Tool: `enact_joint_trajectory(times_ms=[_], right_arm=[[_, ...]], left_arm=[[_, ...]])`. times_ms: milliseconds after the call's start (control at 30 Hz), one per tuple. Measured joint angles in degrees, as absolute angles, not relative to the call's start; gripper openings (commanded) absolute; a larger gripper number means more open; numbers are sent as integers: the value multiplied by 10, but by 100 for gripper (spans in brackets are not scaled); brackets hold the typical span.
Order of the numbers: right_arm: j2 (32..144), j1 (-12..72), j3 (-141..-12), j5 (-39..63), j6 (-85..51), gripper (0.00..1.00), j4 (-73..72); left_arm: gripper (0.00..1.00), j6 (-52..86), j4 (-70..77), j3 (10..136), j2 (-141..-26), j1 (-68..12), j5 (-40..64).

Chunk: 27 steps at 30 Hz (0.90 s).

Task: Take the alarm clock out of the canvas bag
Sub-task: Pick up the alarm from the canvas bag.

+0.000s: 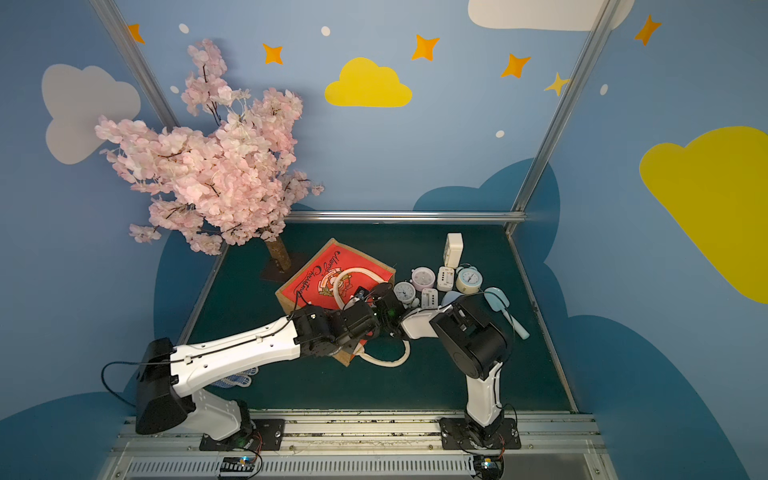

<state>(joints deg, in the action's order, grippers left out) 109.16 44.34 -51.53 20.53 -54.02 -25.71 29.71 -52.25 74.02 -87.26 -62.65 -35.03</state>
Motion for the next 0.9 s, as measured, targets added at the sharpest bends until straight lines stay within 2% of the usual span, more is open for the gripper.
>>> enact_joint_trajectory(times_ms=[33, 133, 167, 367, 667, 900], right_arm=[[1092, 443, -515, 205, -541, 69, -257], [1092, 444, -514, 206, -543, 69, -260], [1092, 444, -513, 206, -546, 70, -261], [1092, 444, -511, 207, -562, 77, -272], [1123, 456, -533, 216, -585, 77, -307], [1150, 473, -560, 219, -607, 73, -317]], left_arm=[[33, 299, -524, 740, -875, -627, -357], [7, 292, -514, 732, -874, -625, -363], [3, 287, -510, 728, -874, -624, -364], [3, 257, -471, 688, -834, -616, -359], [3, 217, -420, 601, -654, -609, -328], [3, 207, -387, 566, -631, -598, -293]])
